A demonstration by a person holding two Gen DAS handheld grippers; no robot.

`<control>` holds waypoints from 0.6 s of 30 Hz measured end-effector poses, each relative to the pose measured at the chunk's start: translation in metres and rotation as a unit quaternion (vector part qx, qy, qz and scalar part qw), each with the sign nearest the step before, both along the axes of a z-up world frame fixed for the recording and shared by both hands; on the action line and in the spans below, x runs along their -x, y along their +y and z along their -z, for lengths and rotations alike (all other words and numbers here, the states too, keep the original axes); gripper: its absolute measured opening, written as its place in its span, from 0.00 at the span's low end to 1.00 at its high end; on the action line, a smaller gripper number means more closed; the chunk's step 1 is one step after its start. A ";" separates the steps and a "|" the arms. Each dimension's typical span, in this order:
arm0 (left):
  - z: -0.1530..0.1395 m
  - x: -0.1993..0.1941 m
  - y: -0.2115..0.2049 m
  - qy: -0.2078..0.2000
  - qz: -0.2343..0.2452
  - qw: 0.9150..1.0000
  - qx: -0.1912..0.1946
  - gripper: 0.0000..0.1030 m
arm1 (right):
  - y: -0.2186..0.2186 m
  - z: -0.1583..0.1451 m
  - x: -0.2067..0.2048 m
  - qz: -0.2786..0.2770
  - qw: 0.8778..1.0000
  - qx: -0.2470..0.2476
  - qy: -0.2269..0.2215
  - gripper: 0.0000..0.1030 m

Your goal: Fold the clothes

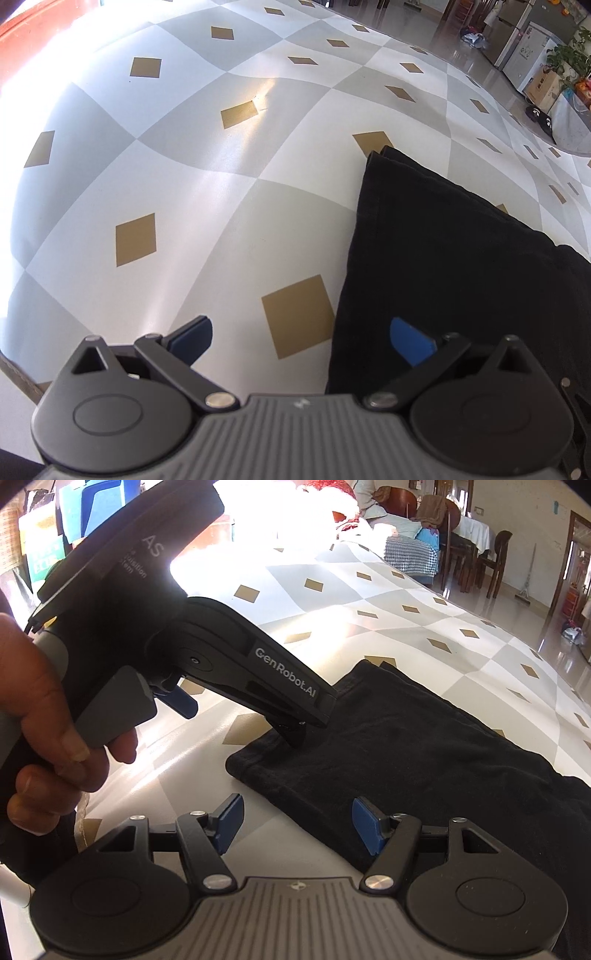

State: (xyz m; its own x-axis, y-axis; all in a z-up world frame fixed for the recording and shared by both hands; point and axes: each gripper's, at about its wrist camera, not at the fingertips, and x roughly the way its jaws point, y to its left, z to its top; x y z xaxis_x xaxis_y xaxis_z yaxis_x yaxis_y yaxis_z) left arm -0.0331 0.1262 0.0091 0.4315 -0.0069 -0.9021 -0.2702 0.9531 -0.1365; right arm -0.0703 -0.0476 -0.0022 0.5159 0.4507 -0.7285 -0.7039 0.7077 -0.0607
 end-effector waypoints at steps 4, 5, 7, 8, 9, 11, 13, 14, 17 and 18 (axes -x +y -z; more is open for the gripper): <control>-0.003 -0.001 0.000 -0.005 -0.002 1.000 -0.009 1.00 | 0.011 0.003 0.001 -0.020 1.000 0.010 -0.014 0.62; -0.004 -0.001 0.000 -0.006 -0.002 1.000 -0.012 1.00 | 0.014 0.004 0.001 -0.024 0.999 0.012 -0.018 0.62; -0.005 -0.002 0.001 -0.006 -0.003 1.000 -0.019 1.00 | 0.019 0.007 -0.001 -0.031 0.999 0.016 -0.022 0.62; -0.005 -0.003 0.001 -0.005 -0.004 1.000 -0.019 1.00 | 0.021 0.008 -0.002 -0.034 0.999 0.017 -0.023 0.62; -0.004 -0.003 0.002 -0.005 -0.005 1.000 -0.017 1.00 | 0.023 0.010 -0.004 -0.037 0.999 0.018 -0.024 0.62; -0.004 -0.005 0.004 -0.005 -0.008 1.000 -0.007 1.00 | 0.026 0.015 -0.008 -0.038 0.999 0.024 -0.023 0.61; -0.002 -0.006 0.006 -0.004 -0.012 1.000 0.003 1.00 | 0.028 0.019 -0.011 -0.039 0.999 0.021 -0.020 0.58; -0.002 -0.007 0.007 -0.004 -0.014 1.000 0.008 1.00 | 0.027 0.019 -0.012 -0.040 0.999 0.014 -0.018 0.55; 0.001 -0.009 0.010 -0.002 -0.021 0.999 0.030 1.00 | 0.028 0.021 -0.015 -0.042 0.999 0.003 -0.014 0.41; 0.002 -0.009 0.012 -0.002 -0.024 0.999 0.041 1.00 | 0.029 0.021 -0.016 -0.043 0.999 0.001 -0.013 0.38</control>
